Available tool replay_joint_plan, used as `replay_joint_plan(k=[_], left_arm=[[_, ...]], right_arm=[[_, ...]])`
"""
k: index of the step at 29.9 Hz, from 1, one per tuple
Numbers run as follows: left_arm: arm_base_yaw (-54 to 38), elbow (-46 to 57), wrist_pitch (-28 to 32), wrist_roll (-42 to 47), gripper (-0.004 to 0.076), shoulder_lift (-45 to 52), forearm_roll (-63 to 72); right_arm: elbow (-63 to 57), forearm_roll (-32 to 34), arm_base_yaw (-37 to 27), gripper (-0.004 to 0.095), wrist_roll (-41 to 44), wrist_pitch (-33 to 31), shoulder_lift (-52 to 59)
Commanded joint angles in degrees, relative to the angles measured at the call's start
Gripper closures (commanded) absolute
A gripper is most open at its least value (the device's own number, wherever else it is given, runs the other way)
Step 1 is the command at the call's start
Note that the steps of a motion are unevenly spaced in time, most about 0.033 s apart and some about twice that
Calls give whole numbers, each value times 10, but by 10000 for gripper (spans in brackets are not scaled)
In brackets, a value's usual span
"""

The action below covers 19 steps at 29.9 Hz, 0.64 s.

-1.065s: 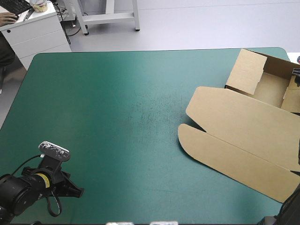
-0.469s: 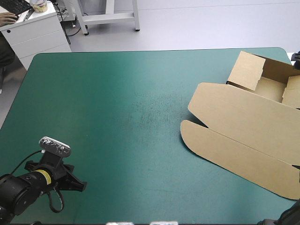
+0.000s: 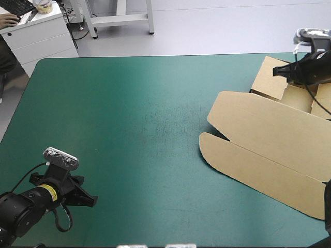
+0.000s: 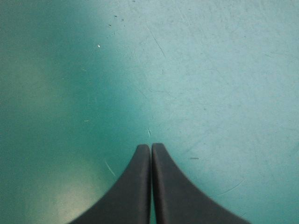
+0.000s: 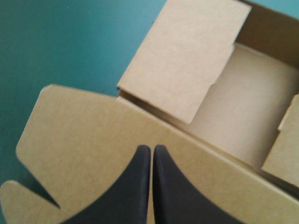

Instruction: Fold the box

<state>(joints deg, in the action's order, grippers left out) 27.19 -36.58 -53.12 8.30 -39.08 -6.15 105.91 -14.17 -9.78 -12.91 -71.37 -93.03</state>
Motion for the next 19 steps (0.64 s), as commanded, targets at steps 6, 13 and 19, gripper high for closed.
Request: replay_joint_plan(k=[6, 13, 19], left_arm=[[3, -13, 18, 2, 734, 0, -4], [3, -13, 18, 2, 734, 0, -4], [3, -11, 18, -2, 734, 0, -3]], right_arm=[[-173, -6, 51, 911, -30, 53, 128], [-341, -40, 57, 911, -64, 96, 247], [-468, -62, 57, 911, -82, 112, 364]])
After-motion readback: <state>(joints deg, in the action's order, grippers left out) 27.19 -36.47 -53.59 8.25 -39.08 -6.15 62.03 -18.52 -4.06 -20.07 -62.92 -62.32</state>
